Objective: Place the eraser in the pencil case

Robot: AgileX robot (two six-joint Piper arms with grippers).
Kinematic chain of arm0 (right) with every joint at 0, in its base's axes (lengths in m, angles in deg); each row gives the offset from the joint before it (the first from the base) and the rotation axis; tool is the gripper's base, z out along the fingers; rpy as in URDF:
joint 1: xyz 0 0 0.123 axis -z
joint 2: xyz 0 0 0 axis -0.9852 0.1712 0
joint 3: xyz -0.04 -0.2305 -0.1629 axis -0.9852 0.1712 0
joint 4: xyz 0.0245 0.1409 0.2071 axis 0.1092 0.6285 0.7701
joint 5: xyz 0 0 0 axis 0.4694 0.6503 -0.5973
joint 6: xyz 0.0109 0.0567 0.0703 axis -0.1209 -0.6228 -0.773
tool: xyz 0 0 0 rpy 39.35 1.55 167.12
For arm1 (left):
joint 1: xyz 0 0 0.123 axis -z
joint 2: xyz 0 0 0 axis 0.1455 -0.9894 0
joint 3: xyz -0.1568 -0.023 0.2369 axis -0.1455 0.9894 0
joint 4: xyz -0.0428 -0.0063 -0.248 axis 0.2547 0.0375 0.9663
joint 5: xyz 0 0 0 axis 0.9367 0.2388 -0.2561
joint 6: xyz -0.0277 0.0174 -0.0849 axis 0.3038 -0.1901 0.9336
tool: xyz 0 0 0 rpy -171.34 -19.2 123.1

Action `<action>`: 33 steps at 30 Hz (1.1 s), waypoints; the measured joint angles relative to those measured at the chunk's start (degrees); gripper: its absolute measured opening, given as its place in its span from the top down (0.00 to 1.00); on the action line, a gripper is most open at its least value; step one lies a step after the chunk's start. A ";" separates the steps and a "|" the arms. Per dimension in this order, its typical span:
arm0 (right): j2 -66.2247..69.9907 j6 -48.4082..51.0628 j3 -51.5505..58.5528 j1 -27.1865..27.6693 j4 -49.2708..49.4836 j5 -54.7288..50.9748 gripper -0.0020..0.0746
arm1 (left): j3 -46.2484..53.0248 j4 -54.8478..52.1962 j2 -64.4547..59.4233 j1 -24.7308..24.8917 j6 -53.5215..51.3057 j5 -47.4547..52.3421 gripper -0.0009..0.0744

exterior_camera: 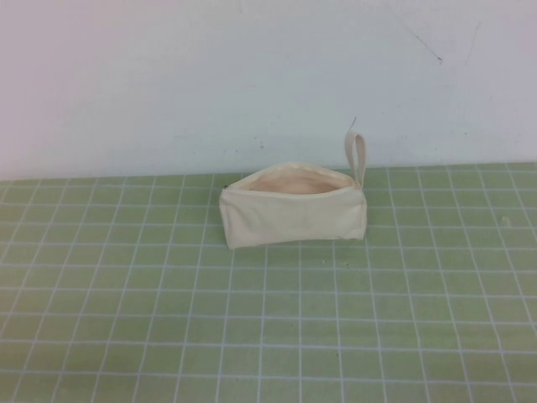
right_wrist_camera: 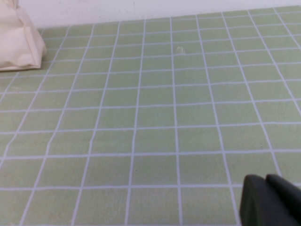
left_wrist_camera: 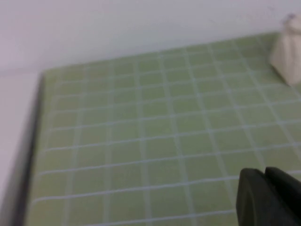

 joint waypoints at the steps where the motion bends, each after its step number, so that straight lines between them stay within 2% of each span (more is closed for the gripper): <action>1: 0.00 0.00 0.00 0.00 0.00 0.00 0.97 | 0.76 -0.92 1.78 -0.95 0.35 -0.27 0.99; 9: 0.00 0.00 0.00 0.00 0.00 0.00 0.97 | 11.65 -2.58 16.10 -5.48 8.11 -0.99 0.99; 12: -0.03 0.00 0.00 0.00 0.00 0.00 0.97 | 11.98 -2.10 17.32 -5.94 10.24 3.38 0.99; 19: -0.13 0.00 0.00 0.00 0.00 0.00 0.97 | 11.98 4.48 17.42 -6.54 11.28 3.75 0.99; 28: -0.15 0.00 0.00 0.00 0.00 0.00 0.97 | 11.87 7.51 17.42 -6.54 1.41 3.75 0.99; 33: -0.15 0.00 0.00 0.00 0.00 0.00 0.97 | 11.87 11.34 17.42 -6.54 -0.35 3.75 0.99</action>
